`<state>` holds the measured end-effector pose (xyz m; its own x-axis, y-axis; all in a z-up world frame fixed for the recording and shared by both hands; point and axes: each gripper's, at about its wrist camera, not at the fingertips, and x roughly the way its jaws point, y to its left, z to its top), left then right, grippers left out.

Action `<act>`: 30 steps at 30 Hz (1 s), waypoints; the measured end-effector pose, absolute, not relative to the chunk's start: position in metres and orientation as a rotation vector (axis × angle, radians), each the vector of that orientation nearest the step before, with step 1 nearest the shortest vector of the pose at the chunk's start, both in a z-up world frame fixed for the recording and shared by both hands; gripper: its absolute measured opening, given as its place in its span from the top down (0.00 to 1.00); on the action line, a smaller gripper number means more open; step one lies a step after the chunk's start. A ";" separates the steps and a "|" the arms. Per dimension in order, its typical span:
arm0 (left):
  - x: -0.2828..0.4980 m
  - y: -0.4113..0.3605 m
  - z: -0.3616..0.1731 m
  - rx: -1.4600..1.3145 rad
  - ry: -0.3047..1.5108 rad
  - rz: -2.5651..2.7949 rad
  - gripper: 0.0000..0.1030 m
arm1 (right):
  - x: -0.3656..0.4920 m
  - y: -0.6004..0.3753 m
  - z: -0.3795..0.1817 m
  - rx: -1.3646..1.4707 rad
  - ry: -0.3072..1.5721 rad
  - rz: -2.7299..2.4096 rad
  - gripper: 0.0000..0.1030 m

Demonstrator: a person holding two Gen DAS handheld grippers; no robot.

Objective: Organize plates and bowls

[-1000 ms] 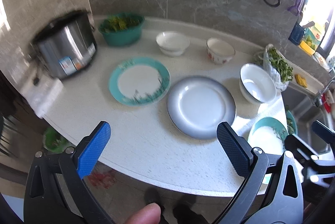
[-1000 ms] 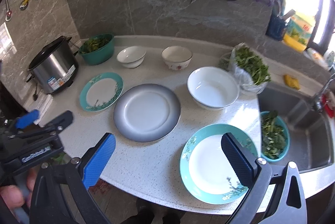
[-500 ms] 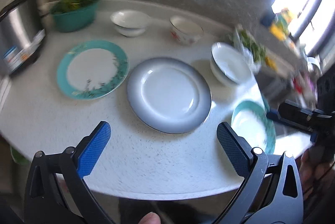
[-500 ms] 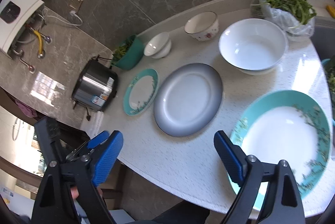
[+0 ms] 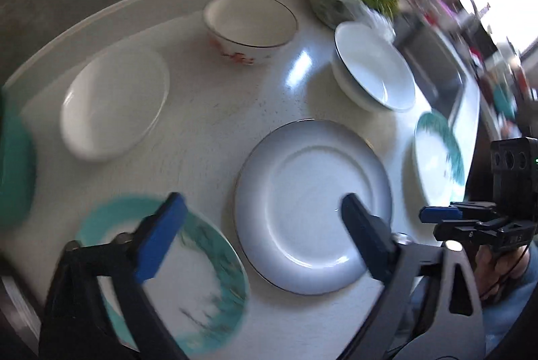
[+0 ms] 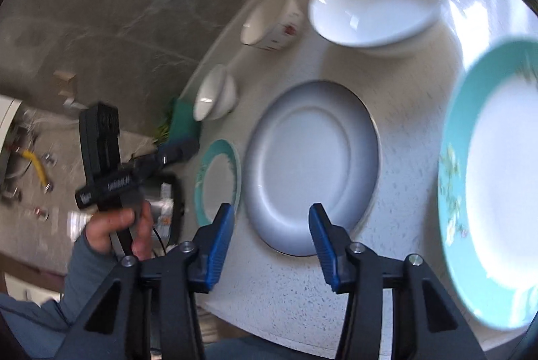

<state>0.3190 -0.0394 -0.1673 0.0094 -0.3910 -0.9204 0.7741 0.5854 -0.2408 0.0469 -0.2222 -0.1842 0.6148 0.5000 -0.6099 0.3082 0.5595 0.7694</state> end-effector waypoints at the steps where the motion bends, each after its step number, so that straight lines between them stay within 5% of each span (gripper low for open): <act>1: 0.327 -0.045 -0.173 0.407 1.270 -0.979 0.26 | 0.044 -0.219 -0.188 1.009 0.945 0.108 0.51; 4: 0.340 -0.061 -0.187 0.461 1.297 -1.099 0.32 | 0.040 -0.217 -0.199 1.045 0.939 0.062 0.51; 30: 0.349 -0.096 -0.256 0.581 1.522 -1.221 0.33 | 0.020 -0.215 -0.248 1.197 0.843 -0.172 0.53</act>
